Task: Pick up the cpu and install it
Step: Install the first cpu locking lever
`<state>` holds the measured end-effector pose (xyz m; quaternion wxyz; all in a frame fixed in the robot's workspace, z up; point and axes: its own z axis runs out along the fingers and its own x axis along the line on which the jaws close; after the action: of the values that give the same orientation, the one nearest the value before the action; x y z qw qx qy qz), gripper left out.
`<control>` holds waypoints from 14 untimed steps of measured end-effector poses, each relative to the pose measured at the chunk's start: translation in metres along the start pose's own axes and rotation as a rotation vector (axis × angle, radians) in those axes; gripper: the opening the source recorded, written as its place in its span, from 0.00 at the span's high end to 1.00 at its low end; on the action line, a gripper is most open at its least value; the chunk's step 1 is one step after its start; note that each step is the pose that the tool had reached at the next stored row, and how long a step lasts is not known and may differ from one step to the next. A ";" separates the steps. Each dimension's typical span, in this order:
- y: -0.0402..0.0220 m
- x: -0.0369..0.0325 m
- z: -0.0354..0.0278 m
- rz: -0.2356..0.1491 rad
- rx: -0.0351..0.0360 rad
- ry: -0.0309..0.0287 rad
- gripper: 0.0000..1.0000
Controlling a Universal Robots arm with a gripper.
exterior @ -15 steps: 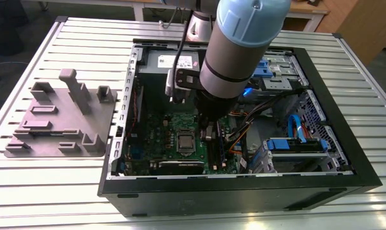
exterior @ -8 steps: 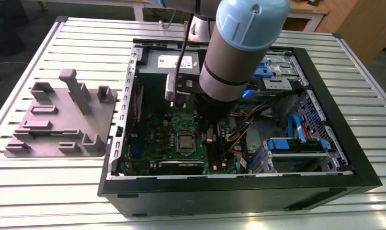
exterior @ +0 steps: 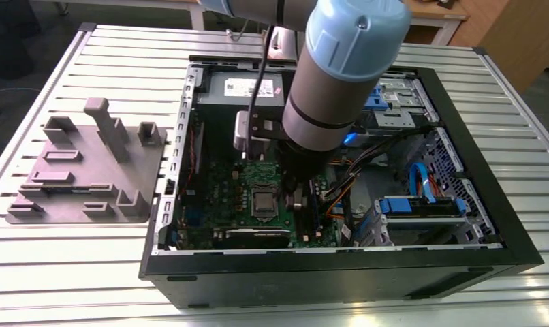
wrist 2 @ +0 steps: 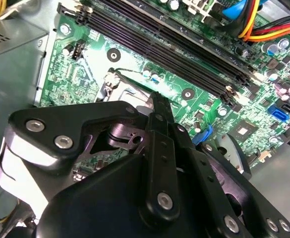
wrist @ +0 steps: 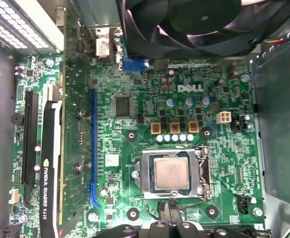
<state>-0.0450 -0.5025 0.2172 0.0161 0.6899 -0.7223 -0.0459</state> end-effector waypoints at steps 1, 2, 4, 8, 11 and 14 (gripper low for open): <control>-0.0001 0.0007 0.0008 0.000 0.0000 0.0001 0.89; -0.0002 0.0013 0.0017 -0.001 0.0000 0.0001 0.89; -0.0004 0.0028 0.0036 -0.001 0.0000 0.0001 0.89; -0.0009 0.0047 0.0091 -0.003 -0.0001 0.0004 0.89; -0.0013 0.0056 0.0130 -0.007 -0.0003 0.0008 0.89; -0.0017 0.0064 0.0170 -0.010 -0.0004 0.0009 0.89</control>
<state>-0.0451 -0.5082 0.1999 0.0164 0.6935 -0.7189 -0.0458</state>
